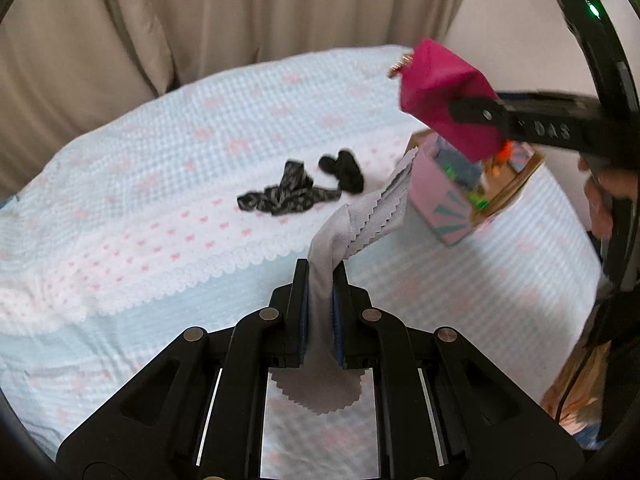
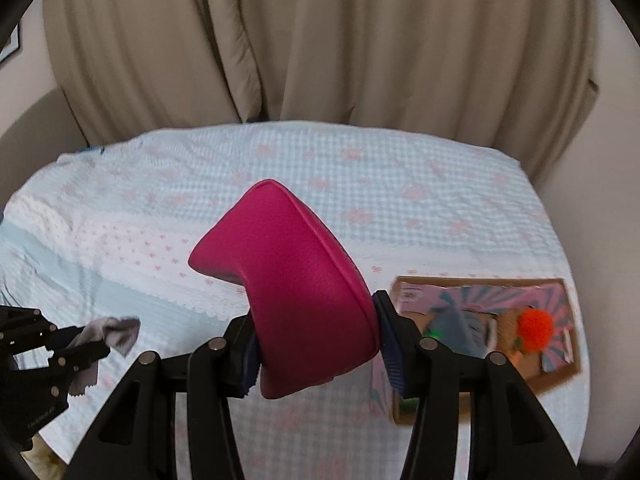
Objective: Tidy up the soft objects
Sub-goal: 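Carry the cloth tag and pink pouch over the cardboard box with both tools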
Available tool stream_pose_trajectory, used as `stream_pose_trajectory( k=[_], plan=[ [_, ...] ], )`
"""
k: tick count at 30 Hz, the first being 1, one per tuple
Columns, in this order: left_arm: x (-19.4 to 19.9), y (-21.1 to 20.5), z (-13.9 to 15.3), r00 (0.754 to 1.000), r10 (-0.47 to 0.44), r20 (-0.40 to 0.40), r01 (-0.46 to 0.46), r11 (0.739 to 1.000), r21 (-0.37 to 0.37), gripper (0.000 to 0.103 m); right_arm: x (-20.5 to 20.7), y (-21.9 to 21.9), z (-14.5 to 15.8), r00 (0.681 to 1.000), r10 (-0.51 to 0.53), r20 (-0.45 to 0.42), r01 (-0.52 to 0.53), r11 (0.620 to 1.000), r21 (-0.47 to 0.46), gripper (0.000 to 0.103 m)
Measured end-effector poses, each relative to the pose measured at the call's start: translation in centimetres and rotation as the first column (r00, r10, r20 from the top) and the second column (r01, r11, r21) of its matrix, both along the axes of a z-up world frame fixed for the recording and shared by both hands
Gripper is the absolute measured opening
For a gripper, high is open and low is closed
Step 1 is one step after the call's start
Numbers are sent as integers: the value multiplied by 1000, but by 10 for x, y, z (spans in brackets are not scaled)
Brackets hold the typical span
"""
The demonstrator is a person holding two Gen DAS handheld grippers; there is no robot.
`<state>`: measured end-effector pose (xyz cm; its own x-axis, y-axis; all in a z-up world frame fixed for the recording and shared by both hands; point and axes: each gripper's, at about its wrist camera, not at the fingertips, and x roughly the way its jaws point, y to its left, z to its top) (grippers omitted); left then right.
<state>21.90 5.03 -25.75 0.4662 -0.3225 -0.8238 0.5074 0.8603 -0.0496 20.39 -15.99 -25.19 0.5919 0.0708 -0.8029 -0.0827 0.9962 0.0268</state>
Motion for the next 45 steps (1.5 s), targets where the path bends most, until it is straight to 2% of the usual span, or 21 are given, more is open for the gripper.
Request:
stream_pose_trajectory(
  k=[5, 12, 15, 19, 23, 31, 38, 45],
  plan=[
    [-15, -19, 53, 998, -15, 53, 16, 1000, -10, 9, -29, -20, 45, 999, -41, 28, 41, 999, 14, 46],
    [-30, -80, 118, 992, -11, 126, 19, 998, -55, 9, -60, -78, 91, 993, -104, 58, 102, 994, 47, 46],
    [-42, -115, 137, 988, 5, 154, 6, 998, -66, 9, -72, -110, 101, 991, -113, 64, 110, 992, 55, 46],
    [-50, -164, 146, 987, 40, 158, -27, 996, -83, 9, -83, -153, 107, 992, -114, 55, 110, 992, 67, 46],
    [-51, -218, 135, 987, 90, 133, -79, 993, -83, 9, -85, -195, 100, 994, -100, 35, 97, 992, 75, 46],
    [-29, -301, 94, 986, 163, 33, -159, 983, -96, 9, -66, -271, 63, 997, -68, -42, 71, 994, 82, 46],
    [13, -352, 47, 980, 191, -63, -195, 978, -71, 9, -30, -316, 16, 990, -58, -129, 73, 991, 109, 46],
    [57, -387, -11, 968, 195, -159, -202, 979, -27, 9, 0, -333, -36, 975, -51, -218, 80, 988, 128, 46]
  ],
)
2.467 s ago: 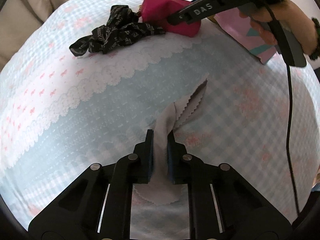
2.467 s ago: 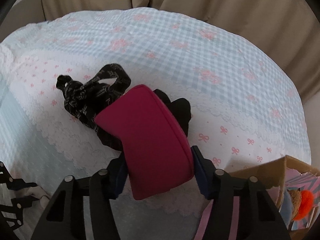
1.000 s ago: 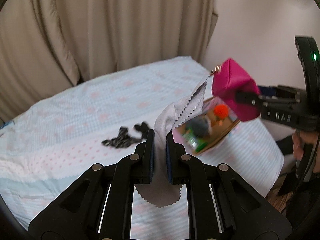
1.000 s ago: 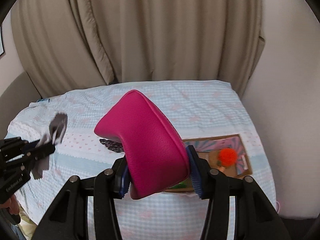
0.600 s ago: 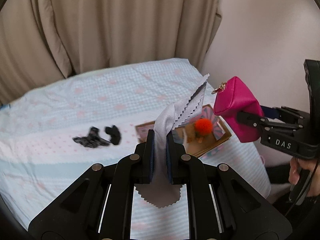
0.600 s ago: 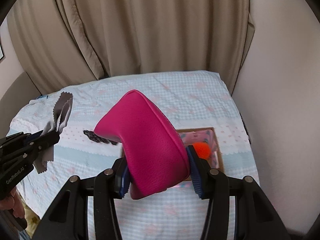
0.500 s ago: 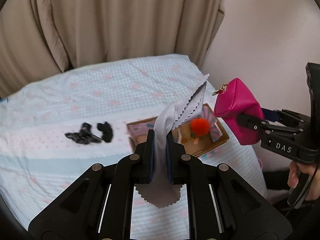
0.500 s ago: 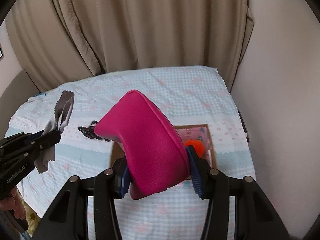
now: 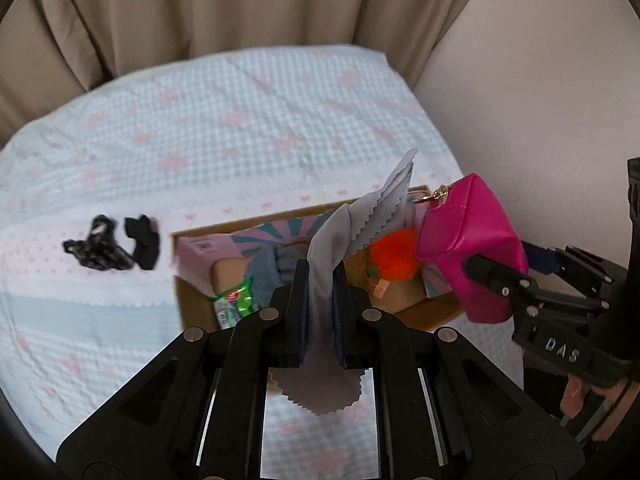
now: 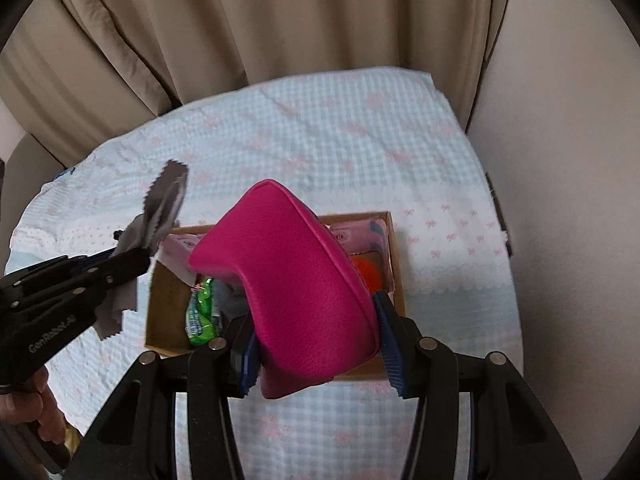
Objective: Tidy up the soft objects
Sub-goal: 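Carry the cloth tag and pink pouch over the cardboard box with both tools, then open both tools to drop the tag and pouch into the box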
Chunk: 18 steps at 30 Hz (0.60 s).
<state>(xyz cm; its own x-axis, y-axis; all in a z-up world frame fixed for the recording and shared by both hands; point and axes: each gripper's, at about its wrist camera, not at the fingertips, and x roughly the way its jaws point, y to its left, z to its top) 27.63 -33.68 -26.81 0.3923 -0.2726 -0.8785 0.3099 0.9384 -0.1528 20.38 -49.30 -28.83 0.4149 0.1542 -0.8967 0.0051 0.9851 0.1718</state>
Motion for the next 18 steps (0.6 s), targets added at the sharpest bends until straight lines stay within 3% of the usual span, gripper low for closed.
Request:
stream_pose_trajectory(
  k=[6, 10, 16, 18],
  plan=[
    [34, -19, -54, 996, 4, -86, -1, 999, 41, 9, 20, -1, -46, 997, 46, -55, -47, 999, -10, 46],
    [49, -24, -84, 990, 11, -140, -2, 998, 61, 9, 23, 6, -72, 990, 119, -72, -124, 990, -65, 46],
    [54, -31, -92, 991, -6, -136, 20, 994, 105, 9, 13, 17, -91, 965, 247, -83, -256, 960, -114, 47],
    [55, -32, -91, 991, -8, -134, 23, 993, 113, 17, 12, 18, -96, 960, 266, -93, -275, 955, -109, 48]
  ],
)
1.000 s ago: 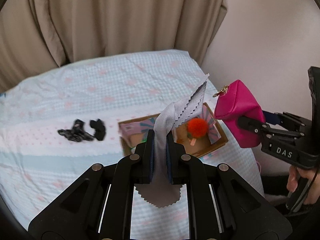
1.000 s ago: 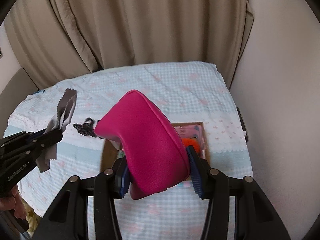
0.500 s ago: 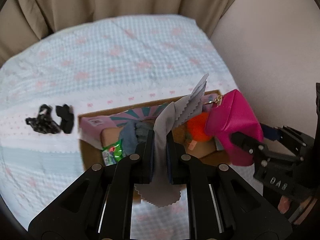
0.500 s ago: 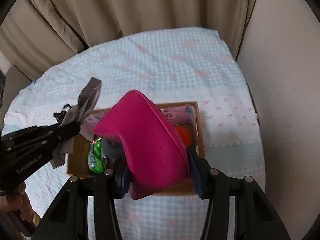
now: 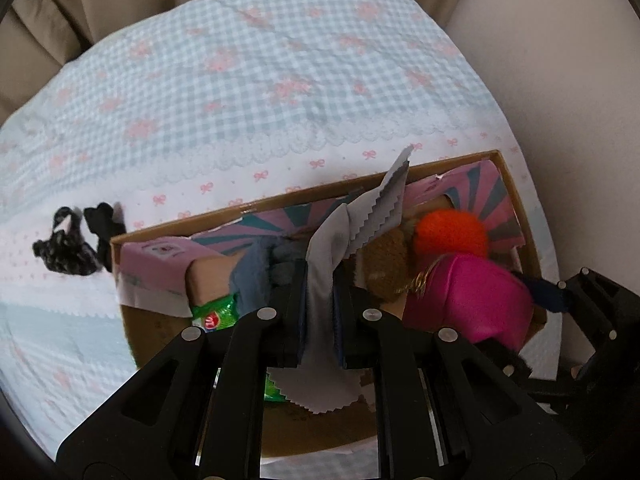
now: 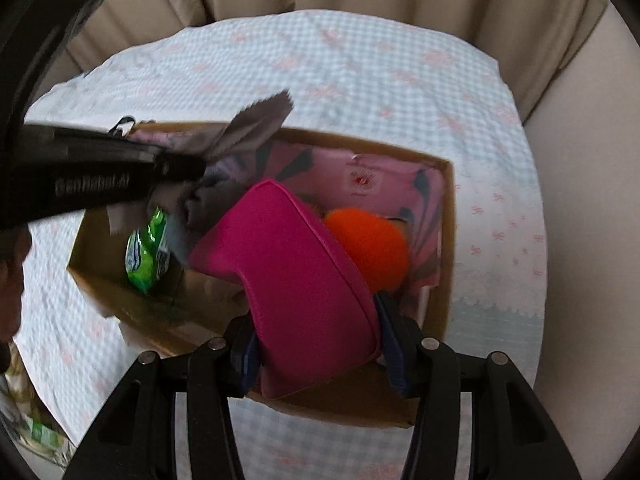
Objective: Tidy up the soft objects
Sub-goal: 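Open both tools to drop the tag and pouch into the box, then withdraw both tools from the box toward the black scarf and gloves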
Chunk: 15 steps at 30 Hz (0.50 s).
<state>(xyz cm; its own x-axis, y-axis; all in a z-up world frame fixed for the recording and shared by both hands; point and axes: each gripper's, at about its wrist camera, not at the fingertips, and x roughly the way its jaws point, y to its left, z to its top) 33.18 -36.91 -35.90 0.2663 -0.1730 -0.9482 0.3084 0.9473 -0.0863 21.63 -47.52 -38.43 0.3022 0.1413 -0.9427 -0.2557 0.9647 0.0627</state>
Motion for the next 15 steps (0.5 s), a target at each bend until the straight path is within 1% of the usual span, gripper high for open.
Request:
stream_pose_trajectory(
  k=[1, 2, 3, 4, 5, 9, 15],
  plan=[
    [1, 0, 0, 1000, 1, -7, -1, 1000, -6, 25, -1, 0, -2, 1000, 5, -2, -5, 1000, 5, 50],
    [2, 0, 0, 1000, 5, -10, -5, 1000, -7, 59, -2, 0, -2, 1000, 10, 4, -10, 1000, 19, 58],
    [1, 0, 1, 1000, 6, -4, -6, 1000, -4, 101, -2, -1, -1, 1000, 14, 13, -14, 999, 36, 65],
    [0, 0, 3, 1000, 6, 8, -6, 1000, -3, 101, -2, -2, 0, 1000, 16, 21, -17, 999, 51, 87],
    [-1, 0, 4, 1000, 6, 20, -6, 1000, -3, 103, -3, -3, 2, 999, 20, 35, -23, 997, 76, 103],
    [-5, 2, 3, 1000, 8, 13, -8, 1000, 6, 103, -8, -4, 9, 994, 30, 106, -42, 993, 110, 103],
    [-17, 3, 12, 1000, 1, 20, -2, 1000, 25, 103, -9, -6, 19, 991, 19, 130, -34, 993, 112, 103]
  ],
)
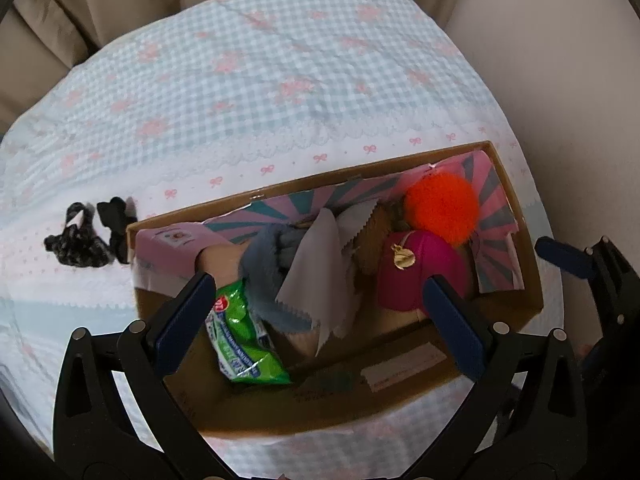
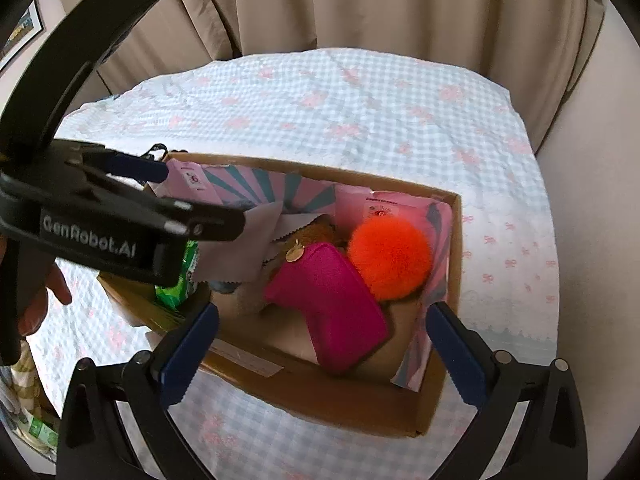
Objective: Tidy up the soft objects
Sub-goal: 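Withdraw both tools from the box toward the black scarf and gloves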
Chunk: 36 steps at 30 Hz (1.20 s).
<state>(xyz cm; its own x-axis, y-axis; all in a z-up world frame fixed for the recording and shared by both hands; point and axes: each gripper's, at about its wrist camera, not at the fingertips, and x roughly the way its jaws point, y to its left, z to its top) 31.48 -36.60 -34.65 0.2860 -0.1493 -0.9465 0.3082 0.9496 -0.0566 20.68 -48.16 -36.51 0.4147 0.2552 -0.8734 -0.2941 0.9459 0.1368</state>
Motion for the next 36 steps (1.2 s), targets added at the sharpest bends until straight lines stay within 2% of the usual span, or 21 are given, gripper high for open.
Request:
stream_pose_trajectory(
  k=[5, 10, 20, 25, 30, 36],
  plan=[
    [-14, 3, 18, 1000, 7, 23, -7, 1000, -10, 103, -5, -4, 18, 1000, -25, 18, 25, 1000, 3, 103],
    [-35, 12, 50, 998, 21, 63, -20, 1000, -22, 103, -17, -6, 45, 998, -50, 43, 49, 999, 13, 103],
    [-89, 45, 139, 984, 63, 168, -53, 997, -62, 103, -50, 0, 136, 986, -107, 129, 102, 994, 40, 103],
    [-122, 75, 187, 964, 111, 240, -86, 990, -114, 103, -67, 12, 180, 975, -140, 173, 135, 990, 43, 103],
    [-159, 107, 228, 921, 161, 354, -128, 985, -116, 103, -84, 30, 215, 966, -172, 195, 165, 985, 52, 103],
    [-194, 153, 255, 882, 212, 422, -164, 975, -147, 103, -113, 54, 250, 937, -237, 256, 219, 971, 95, 103]
  ],
)
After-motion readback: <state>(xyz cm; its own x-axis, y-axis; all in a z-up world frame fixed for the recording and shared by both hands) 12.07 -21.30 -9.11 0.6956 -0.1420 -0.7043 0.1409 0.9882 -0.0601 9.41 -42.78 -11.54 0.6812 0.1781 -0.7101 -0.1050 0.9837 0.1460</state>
